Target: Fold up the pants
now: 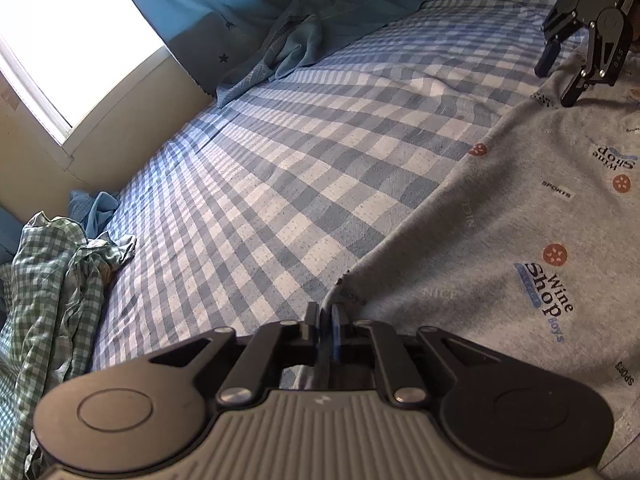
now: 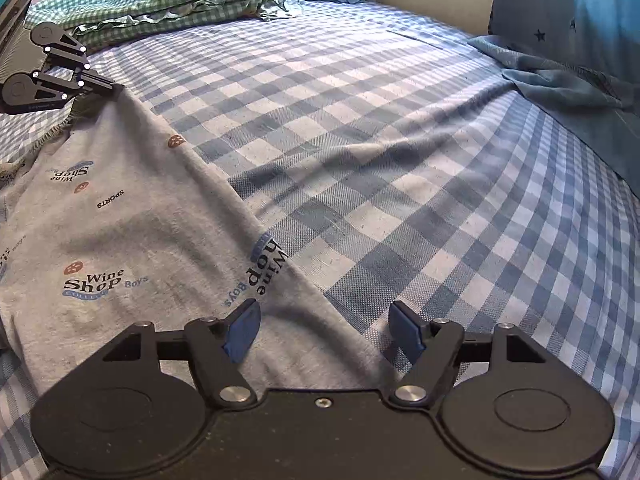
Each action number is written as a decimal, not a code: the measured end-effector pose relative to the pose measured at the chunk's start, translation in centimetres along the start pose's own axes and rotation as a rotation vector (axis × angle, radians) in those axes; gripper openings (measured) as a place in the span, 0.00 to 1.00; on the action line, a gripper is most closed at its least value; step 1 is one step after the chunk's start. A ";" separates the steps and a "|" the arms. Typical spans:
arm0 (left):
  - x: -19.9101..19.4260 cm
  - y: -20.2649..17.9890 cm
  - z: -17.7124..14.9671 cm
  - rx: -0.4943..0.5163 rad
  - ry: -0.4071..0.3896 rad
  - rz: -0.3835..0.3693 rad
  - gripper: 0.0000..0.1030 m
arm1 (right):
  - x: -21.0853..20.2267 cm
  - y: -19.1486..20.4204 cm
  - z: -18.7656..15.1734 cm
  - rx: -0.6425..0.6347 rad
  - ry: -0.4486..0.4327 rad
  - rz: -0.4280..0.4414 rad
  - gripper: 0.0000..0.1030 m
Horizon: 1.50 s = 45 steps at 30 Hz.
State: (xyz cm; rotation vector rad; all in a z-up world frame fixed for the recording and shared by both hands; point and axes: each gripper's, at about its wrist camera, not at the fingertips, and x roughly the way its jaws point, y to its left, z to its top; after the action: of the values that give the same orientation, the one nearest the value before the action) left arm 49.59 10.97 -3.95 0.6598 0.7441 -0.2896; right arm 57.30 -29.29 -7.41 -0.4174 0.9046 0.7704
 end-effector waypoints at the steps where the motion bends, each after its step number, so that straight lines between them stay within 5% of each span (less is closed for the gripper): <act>1: -0.1 0.2 0.0 -0.007 -0.012 -0.005 0.56 | 0.0 -0.1 -0.1 0.012 -0.005 0.019 0.60; 3: -0.1 0.8 0.2 -0.019 -0.036 -0.022 0.80 | -0.3 -0.1 -0.4 0.031 -0.024 0.037 0.38; 5: 0.7 1.1 0.5 -0.018 -0.016 -0.029 0.68 | -0.6 0.1 -0.7 0.036 -0.034 0.037 0.22; 6: 1.3 1.3 0.6 -0.026 0.009 -0.038 0.40 | -0.7 0.4 -0.8 0.032 -0.038 0.023 0.14; 7: 2.0 1.6 0.8 -0.049 0.044 -0.057 0.00 | -0.8 0.7 -0.9 0.024 -0.044 0.007 0.10; 10: 2.5 1.9 1.1 -0.110 0.074 -0.024 0.00 | -1.1 2.6 -1.1 -0.038 -0.058 -0.065 0.01; 14: 0.9 2.4 1.6 -0.179 0.020 0.206 0.00 | -3.3 4.5 -0.5 -0.122 -0.146 -0.188 0.01; 18: 0.3 2.0 1.4 -0.139 -0.017 0.119 0.00 | -3.3 4.4 -0.2 -0.128 -0.120 -0.217 0.00; 20: 0.3 1.9 1.2 -0.120 -0.034 0.077 0.05 | -3.1 4.9 -0.4 -0.147 -0.108 -0.214 0.01; 21: 0.4 2.1 1.1 -0.116 -0.037 0.061 0.15 | -3.1 4.9 -0.5 -0.139 -0.109 -0.215 0.01; 22: 0.5 2.2 1.0 -0.111 -0.031 0.040 0.47 | -3.2 4.8 -0.6 -0.128 -0.111 -0.216 0.01; 24: 0.6 2.5 0.8 -0.110 -0.054 0.004 0.85 | -3.3 4.4 -0.6 -0.097 -0.125 -0.206 0.02; 26: 0.4 3.0 0.8 -0.121 -0.099 -0.063 0.91 | -3.5 4.0 -0.6 -0.087 -0.153 -0.178 0.06; 28: 0.8 3.2 1.3 -0.136 -0.111 -0.145 0.93 | -3.5 3.4 -0.5 -0.057 -0.182 -0.138 0.21; 30: 1.5 3.1 2.0 -0.116 -0.098 -0.227 0.93 | -3.3 2.6 -0.2 -0.009 -0.221 -0.060 0.49; 32: 2.3 2.8 2.3 -0.082 -0.071 -0.231 0.92 | -2.6 2.1 0.1 0.015 -0.220 -0.006 0.68; 35: 3.7 3.1 2.3 -0.063 0.007 -0.229 0.80 | -0.8 1.9 0.5 0.004 -0.157 0.013 0.69; 39: 4.3 3.5 1.7 -0.081 0.068 -0.230 0.03 | 1.0 1.3 0.5 0.045 -0.095 0.069 0.56; 40: 4.3 3.0 1.5 -0.063 0.075 -0.202 0.00 | 0.9 1.5 0.5 0.043 -0.105 0.064 0.46; 41: 4.1 2.5 1.4 -0.041 0.070 -0.170 0.00 | 0.8 1.6 0.5 0.046 -0.115 0.071 0.13; 42: 3.7 2.0 1.4 -0.023 0.060 -0.149 0.00 | 0.6 1.9 0.5 0.039 -0.116 0.065 0.01; 45: 2.2 0.8 1.5 0.002 0.021 -0.072 0.00 | -0.2 3.4 0.4 -0.035 -0.105 0.014 0.00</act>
State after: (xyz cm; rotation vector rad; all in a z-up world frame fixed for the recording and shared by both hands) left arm 52.29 10.61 -4.28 0.6396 0.7891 -0.3499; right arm 54.89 -26.86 -7.07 -0.3979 0.7980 0.8143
